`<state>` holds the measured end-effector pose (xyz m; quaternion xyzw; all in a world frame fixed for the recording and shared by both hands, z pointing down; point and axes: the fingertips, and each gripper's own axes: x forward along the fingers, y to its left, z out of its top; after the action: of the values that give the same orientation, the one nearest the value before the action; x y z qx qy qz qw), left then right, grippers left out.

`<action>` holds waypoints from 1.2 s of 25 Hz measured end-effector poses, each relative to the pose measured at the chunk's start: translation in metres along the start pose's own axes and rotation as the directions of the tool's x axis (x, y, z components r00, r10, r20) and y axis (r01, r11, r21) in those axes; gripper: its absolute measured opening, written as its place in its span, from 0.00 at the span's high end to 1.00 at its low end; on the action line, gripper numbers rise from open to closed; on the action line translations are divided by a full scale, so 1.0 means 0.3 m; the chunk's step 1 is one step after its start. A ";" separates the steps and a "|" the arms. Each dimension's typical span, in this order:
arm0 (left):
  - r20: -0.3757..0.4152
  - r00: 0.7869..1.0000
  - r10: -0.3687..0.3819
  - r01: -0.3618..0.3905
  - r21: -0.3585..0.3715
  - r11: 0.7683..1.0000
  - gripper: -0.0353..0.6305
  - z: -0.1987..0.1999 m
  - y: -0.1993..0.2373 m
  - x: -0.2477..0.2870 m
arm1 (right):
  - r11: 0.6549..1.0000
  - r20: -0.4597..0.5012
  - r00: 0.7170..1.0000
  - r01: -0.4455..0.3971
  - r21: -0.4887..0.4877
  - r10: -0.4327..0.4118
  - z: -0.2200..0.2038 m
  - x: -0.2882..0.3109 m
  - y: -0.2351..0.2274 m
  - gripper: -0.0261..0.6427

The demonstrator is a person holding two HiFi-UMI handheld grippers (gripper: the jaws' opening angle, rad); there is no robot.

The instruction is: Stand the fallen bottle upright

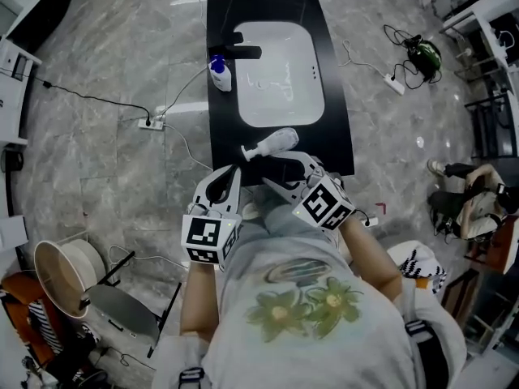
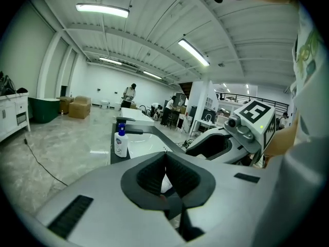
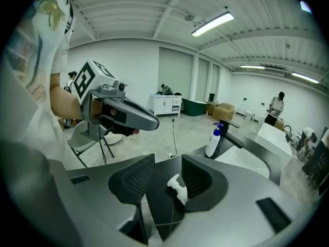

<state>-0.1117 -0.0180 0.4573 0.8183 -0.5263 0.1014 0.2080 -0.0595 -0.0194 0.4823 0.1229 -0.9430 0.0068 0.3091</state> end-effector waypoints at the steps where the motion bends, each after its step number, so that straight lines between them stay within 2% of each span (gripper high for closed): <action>1: 0.001 1.000 0.008 -0.008 -0.004 1.000 0.92 0.010 0.014 0.014 | 1.000 -0.010 1.000 -0.017 -0.015 0.016 0.002 0.015 -0.013 0.74; 6: 0.004 0.999 0.054 -0.054 -0.011 0.998 0.92 0.059 0.066 0.071 | 0.992 -0.079 0.993 -0.096 -0.078 0.090 -0.024 0.081 -0.054 0.73; 11: -0.004 0.995 0.096 -0.096 -0.022 0.995 0.92 0.099 0.119 0.125 | 0.968 -0.171 0.970 -0.198 -0.153 0.172 -0.081 0.150 -0.080 0.70; 18: -0.026 0.990 0.139 -0.140 -0.038 0.989 0.92 0.112 0.153 0.172 | 0.904 -0.299 0.920 -0.336 -0.265 0.254 -0.164 0.232 -0.097 0.69; 27: -0.055 0.980 0.191 -0.194 -0.054 0.979 0.92 0.118 0.208 0.208 | 0.811 -0.409 0.867 -0.445 -0.379 0.284 -0.232 0.334 -0.124 0.69; 30: -0.063 0.977 0.206 -0.210 -0.066 0.976 0.92 0.110 0.222 0.212 | 0.791 -0.432 0.854 -0.467 -0.394 0.290 -0.254 0.367 -0.125 0.69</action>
<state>-0.1465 -0.1089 0.4678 0.7475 -0.6062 0.1262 0.2402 -0.0921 -0.0740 0.6058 -0.1565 -0.8486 -0.1456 0.4840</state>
